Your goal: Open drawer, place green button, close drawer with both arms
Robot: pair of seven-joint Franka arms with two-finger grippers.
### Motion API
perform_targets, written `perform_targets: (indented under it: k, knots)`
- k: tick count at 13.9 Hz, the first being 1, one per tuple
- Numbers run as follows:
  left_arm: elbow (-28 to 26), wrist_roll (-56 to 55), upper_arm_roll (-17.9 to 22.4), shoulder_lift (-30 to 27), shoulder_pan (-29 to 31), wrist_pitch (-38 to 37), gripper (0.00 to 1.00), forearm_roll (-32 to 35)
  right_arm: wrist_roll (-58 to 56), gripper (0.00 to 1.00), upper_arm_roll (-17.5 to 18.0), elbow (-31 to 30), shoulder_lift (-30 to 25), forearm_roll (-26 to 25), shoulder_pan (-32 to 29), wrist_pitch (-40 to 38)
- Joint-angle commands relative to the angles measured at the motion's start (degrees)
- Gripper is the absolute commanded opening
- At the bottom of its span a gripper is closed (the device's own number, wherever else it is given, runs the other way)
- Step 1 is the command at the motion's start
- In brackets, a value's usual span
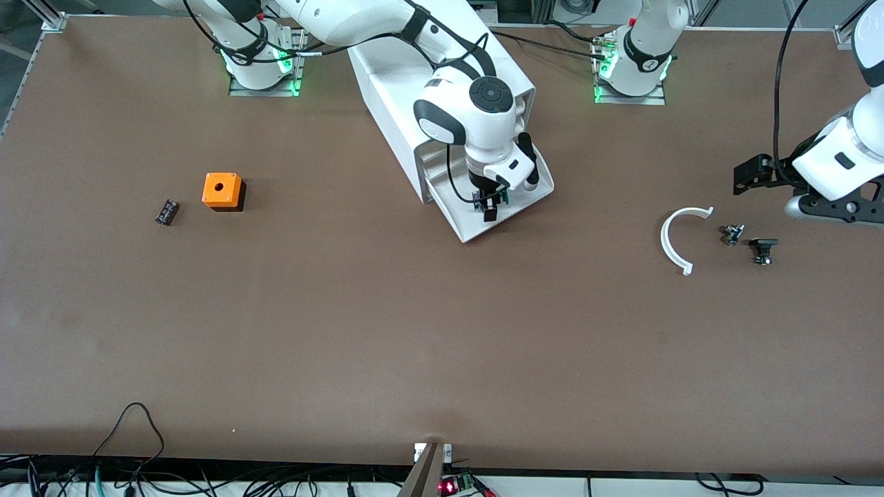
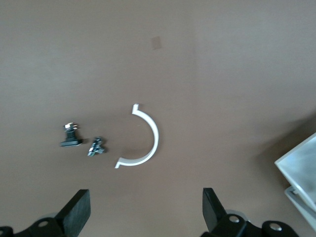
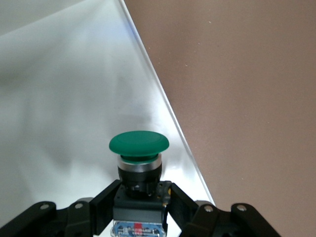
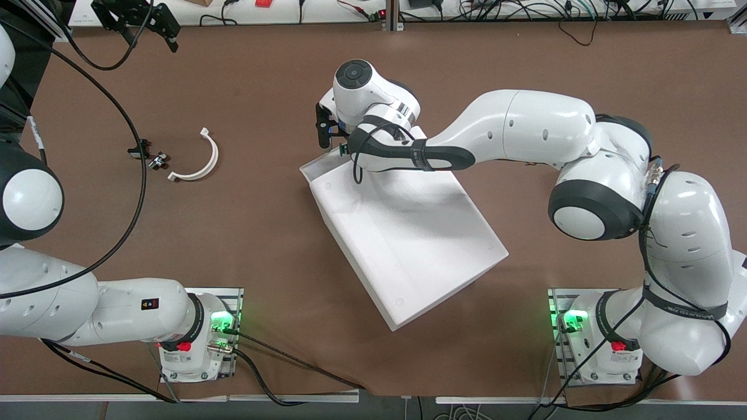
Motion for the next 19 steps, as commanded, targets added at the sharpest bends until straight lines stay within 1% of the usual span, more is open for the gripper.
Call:
perform_targets:
  k: [1,4,6,7,9,10,11,12,15,16,17,19]
  knots:
    - [-0.7,0.0,-0.1,1.5,0.2,2.7,1.00,-2.8,1.1,1.00,0.6,1.4,1.0,-1.0,0.4,-1.2]
    - [-1.5,-0.3,-0.4,1.7,0.1,3.8,1.00,-2.9,4.1,1.00,2.0,1.9,0.8,-1.3,0.5,-3.2]
    - [-2.7,-0.5,-1.0,2.7,0.0,7.1,1.00,-2.9,4.0,1.00,2.1,2.6,0.2,-1.1,0.3,-5.0]
    - [-3.5,-0.6,-1.8,3.9,0.0,9.6,1.00,-3.2,4.2,1.00,2.1,4.2,-0.6,-0.9,0.1,-6.8]
    - [-6.3,-3.4,-3.3,6.1,-0.6,16.4,1.00,-4.5,8.1,1.00,1.9,10.8,-1.0,-0.9,0.0,-13.7]
    - [-7.9,-6.0,-3.6,7.1,-1.8,20.1,1.00,-4.5,9.8,1.00,1.5,14.2,-1.0,-0.9,-0.1,-16.3]
    - [-9.1,-9.1,-4.2,9.0,-3.4,23.5,1.00,-4.5,10.8,1.00,1.0,16.2,-1.2,-1.0,-0.2,-17.8]
    - [-10.4,-13.7,-4.5,11.1,-4.8,27.6,1.00,-4.5,11.6,1.00,0.0,16.8,-2.6,-1.1,-1.2,-18.3]
    - [-16.0,-27.1,-5.0,15.9,-10.8,42.7,1.00,-4.5,14.1,1.00,-3.3,16.8,-8.0,-1.2,-5.6,-18.3]
    - [-16.8,-31.7,-5.0,17.8,-12.9,46.0,1.00,-4.4,14.9,1.00,-4.4,16.5,-9.8,-1.3,-7.0,-18.9]
    - [-17.1,-35.6,-5.0,19.8,-14.6,47.3,1.00,-4.3,15.9,1.00,-5.8,16.4,-11.1,-1.0,-8.7,-20.4]
    - [-17.2,-39.3,-5.0,22.1,-17.3,47.3,1.00,-4.1,20.5,1.00,-6.9,14.2,-13.2,-0.9,-12.7,-23.4]
